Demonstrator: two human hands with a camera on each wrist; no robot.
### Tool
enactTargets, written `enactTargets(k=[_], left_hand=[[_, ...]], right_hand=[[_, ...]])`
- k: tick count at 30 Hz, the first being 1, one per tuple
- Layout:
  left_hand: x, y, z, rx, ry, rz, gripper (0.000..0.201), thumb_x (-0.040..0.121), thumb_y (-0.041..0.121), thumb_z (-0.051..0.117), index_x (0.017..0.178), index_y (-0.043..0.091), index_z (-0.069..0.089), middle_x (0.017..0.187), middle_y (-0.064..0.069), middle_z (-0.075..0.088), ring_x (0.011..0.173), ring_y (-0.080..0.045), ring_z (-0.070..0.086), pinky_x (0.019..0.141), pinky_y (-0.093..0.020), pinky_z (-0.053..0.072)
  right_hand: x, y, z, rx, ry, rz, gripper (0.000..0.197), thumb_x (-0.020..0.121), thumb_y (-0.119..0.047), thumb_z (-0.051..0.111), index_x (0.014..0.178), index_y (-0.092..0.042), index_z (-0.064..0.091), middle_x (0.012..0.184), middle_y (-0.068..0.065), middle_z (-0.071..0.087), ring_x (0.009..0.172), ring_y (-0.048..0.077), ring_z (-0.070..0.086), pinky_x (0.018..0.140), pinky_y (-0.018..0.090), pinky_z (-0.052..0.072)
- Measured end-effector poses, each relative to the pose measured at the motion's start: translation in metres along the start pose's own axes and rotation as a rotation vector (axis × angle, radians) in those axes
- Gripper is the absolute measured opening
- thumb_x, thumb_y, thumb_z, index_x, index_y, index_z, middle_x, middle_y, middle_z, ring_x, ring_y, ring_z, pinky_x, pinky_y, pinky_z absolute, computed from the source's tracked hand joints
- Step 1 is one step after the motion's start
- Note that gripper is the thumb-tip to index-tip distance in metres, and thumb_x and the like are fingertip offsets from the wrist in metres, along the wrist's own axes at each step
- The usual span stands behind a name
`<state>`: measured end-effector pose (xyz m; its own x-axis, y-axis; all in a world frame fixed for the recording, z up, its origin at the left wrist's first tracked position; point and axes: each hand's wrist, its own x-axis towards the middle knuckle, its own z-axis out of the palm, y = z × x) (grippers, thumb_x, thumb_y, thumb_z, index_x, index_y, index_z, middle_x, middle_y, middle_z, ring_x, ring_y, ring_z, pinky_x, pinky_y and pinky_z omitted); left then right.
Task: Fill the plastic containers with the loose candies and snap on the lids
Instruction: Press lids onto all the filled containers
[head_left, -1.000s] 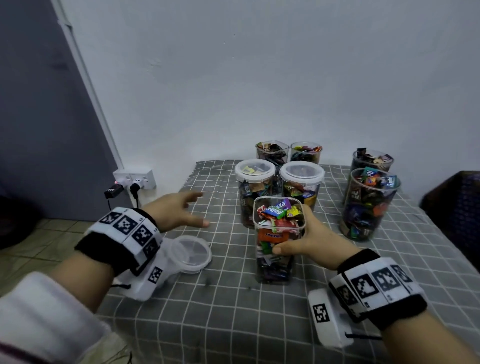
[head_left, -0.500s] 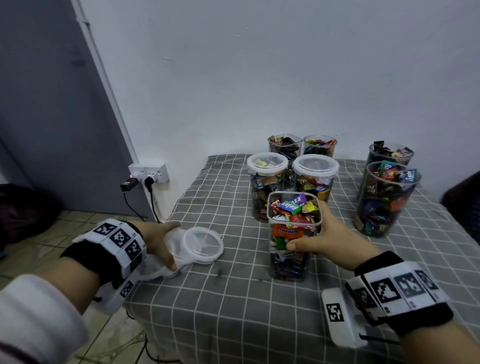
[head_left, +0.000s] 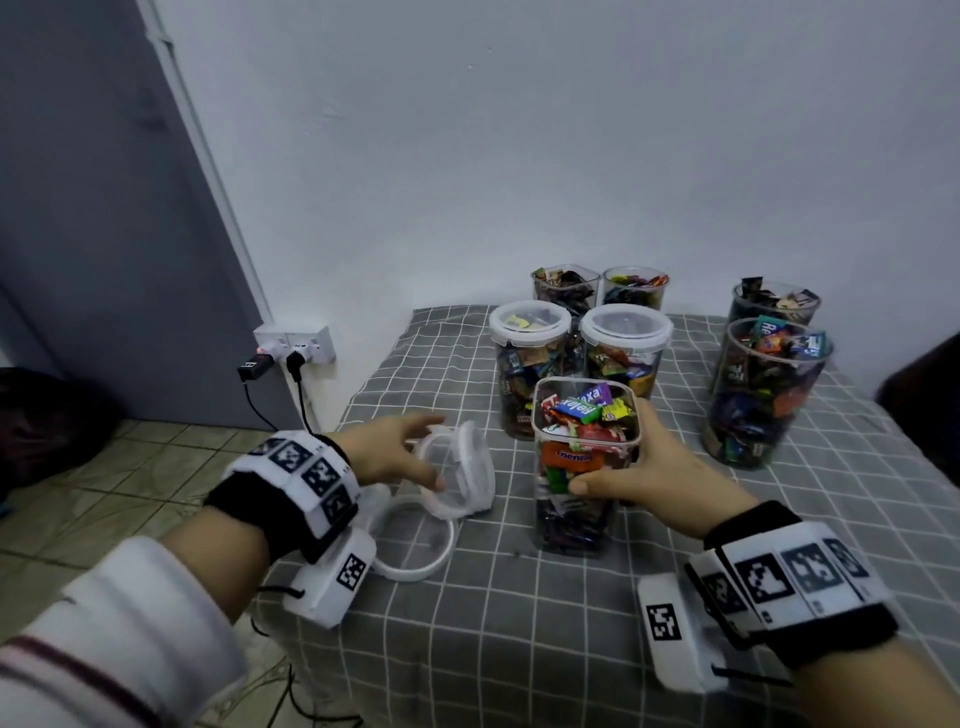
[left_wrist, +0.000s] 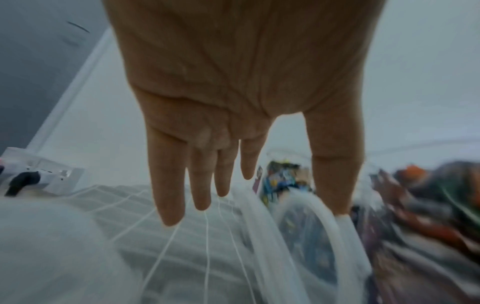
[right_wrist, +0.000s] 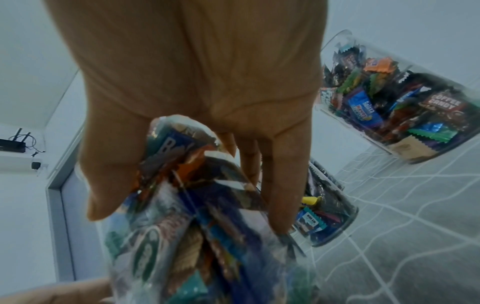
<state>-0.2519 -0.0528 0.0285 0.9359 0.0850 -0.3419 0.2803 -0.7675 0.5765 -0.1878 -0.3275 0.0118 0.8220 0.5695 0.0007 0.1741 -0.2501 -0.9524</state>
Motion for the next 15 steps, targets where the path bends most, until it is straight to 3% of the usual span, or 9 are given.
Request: enactTargets(k=[3,7,9,11,13,15], left_hand=[[-0.01,-0.005,-0.024,-0.047,0.104,0.002,0.073,0.082,0.011,0.069,0.144,0.023,0.032,0.146,-0.004,0.039,0.128,-0.022,0.044,0.103,-0.035,0.04],[-0.02,-0.043,-0.049,0.204,0.228,-0.171,0.059,0.085,0.015,0.066,0.139,0.022,0.042,0.141,-0.003,0.047,0.125,-0.021,0.048,0.105,-0.036,0.039],[-0.025,-0.063,-0.046,0.361,0.166,-0.303,0.065,0.083,0.018,0.068,0.141,0.02,0.038,0.142,-0.003,0.046,0.127,-0.021,0.046,0.106,-0.031,0.036],[-0.027,-0.075,-0.034,0.378,0.07,-0.375,0.079,0.079,0.024,0.072,0.145,0.02,0.03,0.146,-0.005,0.04,0.131,-0.021,0.041,0.106,-0.028,0.032],[-0.028,-0.077,-0.02,0.333,0.019,-0.384,0.09,0.075,0.032,0.076,0.147,0.02,0.024,0.147,-0.005,0.038,0.131,-0.021,0.04,0.103,-0.025,0.032],[-0.025,-0.076,-0.007,0.34,0.043,-0.369,0.096,0.07,0.04,0.079,0.146,0.02,0.025,0.141,-0.004,0.044,0.124,-0.022,0.047,0.098,-0.025,0.037]], right_hand=[[-0.001,0.0,0.0,0.005,0.002,-0.002,0.09,0.062,-0.007,0.084,0.133,-0.027,0.032,0.118,-0.005,0.061,0.106,0.008,0.061,0.096,0.032,0.048],[0.0,0.0,0.001,-0.006,0.005,-0.004,0.088,0.063,-0.008,0.084,0.131,-0.028,0.032,0.116,-0.008,0.061,0.105,0.007,0.06,0.096,0.032,0.047],[0.0,0.0,0.001,-0.023,0.007,-0.004,0.088,0.062,-0.011,0.084,0.13,-0.029,0.032,0.116,-0.009,0.06,0.106,0.008,0.06,0.096,0.032,0.046],[0.0,0.0,0.002,-0.025,0.011,-0.006,0.087,0.062,-0.012,0.084,0.13,-0.029,0.032,0.116,-0.009,0.06,0.106,0.007,0.059,0.094,0.029,0.046],[0.0,0.0,0.001,-0.031,0.014,-0.009,0.088,0.062,-0.012,0.085,0.13,-0.03,0.032,0.116,-0.009,0.06,0.105,0.005,0.059,0.092,0.027,0.046],[0.0,0.001,0.001,-0.039,0.012,-0.004,0.088,0.061,-0.014,0.085,0.129,-0.031,0.032,0.116,-0.009,0.06,0.106,0.007,0.06,0.096,0.032,0.047]])
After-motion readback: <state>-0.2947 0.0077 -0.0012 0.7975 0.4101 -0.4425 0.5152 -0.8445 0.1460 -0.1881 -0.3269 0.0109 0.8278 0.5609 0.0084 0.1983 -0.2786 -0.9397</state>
